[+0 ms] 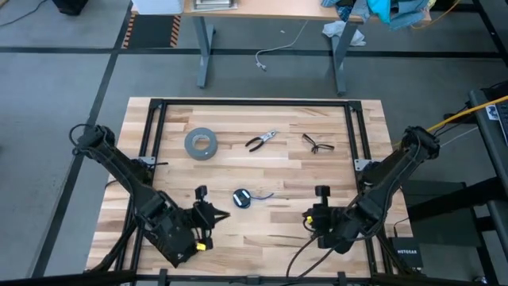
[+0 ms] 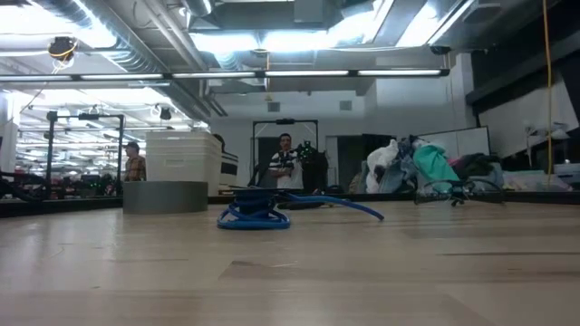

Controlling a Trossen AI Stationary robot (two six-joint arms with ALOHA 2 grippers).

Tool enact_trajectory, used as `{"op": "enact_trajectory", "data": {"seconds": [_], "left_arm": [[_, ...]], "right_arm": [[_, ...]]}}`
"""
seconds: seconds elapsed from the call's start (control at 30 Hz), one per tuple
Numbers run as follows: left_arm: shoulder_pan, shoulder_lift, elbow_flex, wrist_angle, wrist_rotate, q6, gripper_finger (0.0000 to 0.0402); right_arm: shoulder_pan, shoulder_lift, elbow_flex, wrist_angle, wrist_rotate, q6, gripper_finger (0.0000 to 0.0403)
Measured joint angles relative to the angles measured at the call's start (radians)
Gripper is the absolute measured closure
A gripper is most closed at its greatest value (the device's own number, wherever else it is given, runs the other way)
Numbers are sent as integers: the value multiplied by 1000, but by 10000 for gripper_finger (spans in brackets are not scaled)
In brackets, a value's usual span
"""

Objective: Coil cords
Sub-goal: Return to Home Position

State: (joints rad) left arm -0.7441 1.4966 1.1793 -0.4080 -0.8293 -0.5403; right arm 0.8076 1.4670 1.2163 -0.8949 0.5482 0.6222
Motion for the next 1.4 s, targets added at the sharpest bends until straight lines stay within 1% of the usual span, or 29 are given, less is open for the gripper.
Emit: {"op": "enact_trajectory", "data": {"seconds": [0.07,0.13,0.27,0.4,0.47,0.57,0.63,0.7,0.77,0.8,0.87,1.0,1.1,1.17,1.23,1.4], "left_arm": [[16,-20,0,3,0,24,389],[33,-31,0,5,4,50,394],[60,-42,0,8,38,88,398],[76,-42,0,9,44,142,400],[86,-42,0,10,53,157,400],[105,-42,0,19,104,184,400],[125,-42,-14,96,144,235,400],[156,-42,-48,237,219,317,400],[204,-42,-92,399,341,403,399],[232,-42,-113,462,399,429,399],[287,-42,-151,552,472,457,399],[393,-47,-205,585,573,465,399],[464,-53,-251,621,677,438,399],[498,-53,-290,652,736,420,399],[518,-57,-327,674,769,396,399],[536,-123,-435,682,777,357,399]], "right_arm": [[1,-24,0,2,1,-14,396],[13,-54,0,1,26,-29,396],[51,-133,0,-20,114,-72,398],[90,-217,0,-74,217,-76,398],[91,-257,0,-85,227,-80,400],[89,-295,-3,-99,221,-99,400],[89,-324,-26,-96,220,-108,400],[89,-361,-74,-79,219,-110,401],[89,-413,-143,-29,215,-111,401],[89,-443,-183,6,207,-111,401],[89,-506,-267,92,201,-113,401],[89,-626,-436,308,152,-170,401],[89,-697,-545,449,123,-229,401],[89,-734,-602,489,130,-235,401],[89,-760,-644,505,155,-216,401],[89,-792,-697,525,199,-174,402]]}}
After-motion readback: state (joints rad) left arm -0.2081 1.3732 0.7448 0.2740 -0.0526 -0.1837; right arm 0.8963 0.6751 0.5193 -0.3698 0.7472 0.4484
